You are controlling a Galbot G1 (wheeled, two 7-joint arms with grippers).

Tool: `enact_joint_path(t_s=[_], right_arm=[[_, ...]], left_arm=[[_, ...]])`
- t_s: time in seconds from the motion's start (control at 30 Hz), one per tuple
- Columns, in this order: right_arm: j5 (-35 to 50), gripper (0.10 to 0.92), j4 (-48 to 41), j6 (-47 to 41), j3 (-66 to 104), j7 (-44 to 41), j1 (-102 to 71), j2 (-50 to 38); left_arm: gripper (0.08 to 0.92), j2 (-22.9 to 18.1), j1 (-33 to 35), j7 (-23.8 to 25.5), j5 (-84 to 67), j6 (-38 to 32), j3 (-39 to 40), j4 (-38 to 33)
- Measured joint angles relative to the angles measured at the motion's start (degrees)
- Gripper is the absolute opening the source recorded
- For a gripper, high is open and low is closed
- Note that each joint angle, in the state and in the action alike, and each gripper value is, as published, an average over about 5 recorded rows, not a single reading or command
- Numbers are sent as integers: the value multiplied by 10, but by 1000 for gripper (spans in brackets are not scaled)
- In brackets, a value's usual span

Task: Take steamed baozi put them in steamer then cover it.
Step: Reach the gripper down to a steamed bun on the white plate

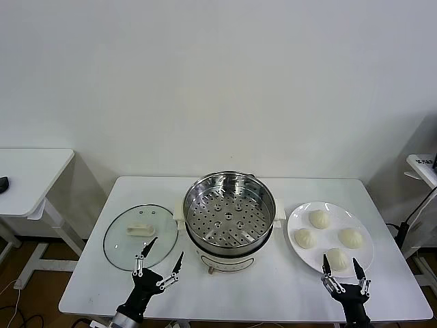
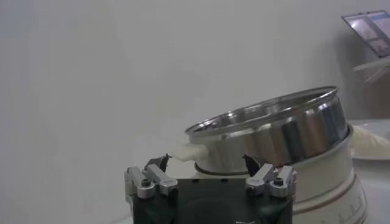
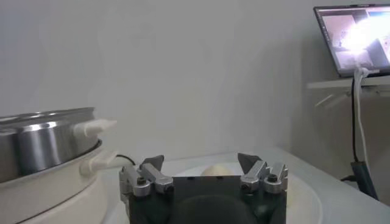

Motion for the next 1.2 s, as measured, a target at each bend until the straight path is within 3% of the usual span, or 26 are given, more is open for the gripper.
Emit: enact_joint_path(t_s=[0.43, 0.8, 1.0, 1.2], right_arm=[[38, 823, -19, -72, 14, 57, 88, -66], [114, 823, -131, -152, -54, 85, 300, -175], [139, 823, -224, -183, -149, 26, 429, -239], [123, 823, -309, -214, -259, -113, 547, -305]], left_arm=[[823, 1, 4, -8, -1, -2, 2, -21], [823, -3, 3, -12, -2, -4, -1, -37], [823, -6, 4, -13, -2, -4, 4, -43], [823, -7, 3, -14, -2, -4, 8, -46]])
